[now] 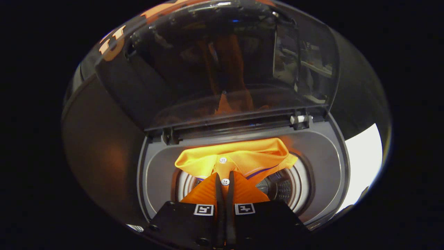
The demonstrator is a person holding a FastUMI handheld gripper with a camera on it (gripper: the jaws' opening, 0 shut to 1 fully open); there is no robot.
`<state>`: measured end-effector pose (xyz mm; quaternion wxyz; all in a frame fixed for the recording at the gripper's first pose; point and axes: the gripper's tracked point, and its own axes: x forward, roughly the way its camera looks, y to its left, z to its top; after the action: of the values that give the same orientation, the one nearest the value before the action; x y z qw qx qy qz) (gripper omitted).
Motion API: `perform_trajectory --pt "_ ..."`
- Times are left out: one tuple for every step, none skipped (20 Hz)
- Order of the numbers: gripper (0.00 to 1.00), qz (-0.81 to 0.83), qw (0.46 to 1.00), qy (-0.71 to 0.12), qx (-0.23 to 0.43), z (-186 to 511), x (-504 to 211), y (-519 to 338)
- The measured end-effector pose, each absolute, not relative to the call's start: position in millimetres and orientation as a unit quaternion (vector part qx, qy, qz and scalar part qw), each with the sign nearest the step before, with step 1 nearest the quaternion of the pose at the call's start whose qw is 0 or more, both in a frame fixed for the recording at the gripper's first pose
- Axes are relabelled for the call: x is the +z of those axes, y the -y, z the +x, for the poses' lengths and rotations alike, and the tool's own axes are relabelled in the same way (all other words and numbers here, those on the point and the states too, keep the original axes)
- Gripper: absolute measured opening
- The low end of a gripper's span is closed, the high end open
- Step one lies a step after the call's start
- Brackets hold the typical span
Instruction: Put the clothes into the washing machine and then close the washing machine lid.
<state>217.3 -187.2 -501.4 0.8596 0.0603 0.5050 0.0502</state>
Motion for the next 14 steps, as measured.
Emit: perform_trajectory --pt "0.09 0.060 0.857 -0.509 0.048 217 -508 188" --pt "0.09 0.060 0.854 -0.515 0.046 214 -514 187" --pt "0.09 0.058 0.853 -0.517 0.045 215 -518 186" --pt "0.09 0.055 0.853 -0.517 0.043 215 -522 187" --pt "0.09 0.050 0.853 -0.517 0.042 217 -525 188" --pt "0.09 0.049 0.853 -0.518 0.038 217 -527 190" --pt "0.09 0.053 0.852 -0.520 0.036 218 -530 189" --pt "0.09 0.055 0.850 -0.523 0.033 217 -534 190" --pt "0.09 0.054 0.848 -0.526 0.030 216 -536 191" --pt "0.09 0.051 0.849 -0.525 0.028 216 -538 193" --pt "0.09 0.047 0.849 -0.526 0.027 218 -541 193" --pt "0.09 0.044 0.847 -0.529 0.026 216 -543 193" --pt "0.09 0.043 0.846 -0.531 0.026 215 -546 193" --pt "0.09 0.043 0.844 -0.534 0.025 214 -549 193"
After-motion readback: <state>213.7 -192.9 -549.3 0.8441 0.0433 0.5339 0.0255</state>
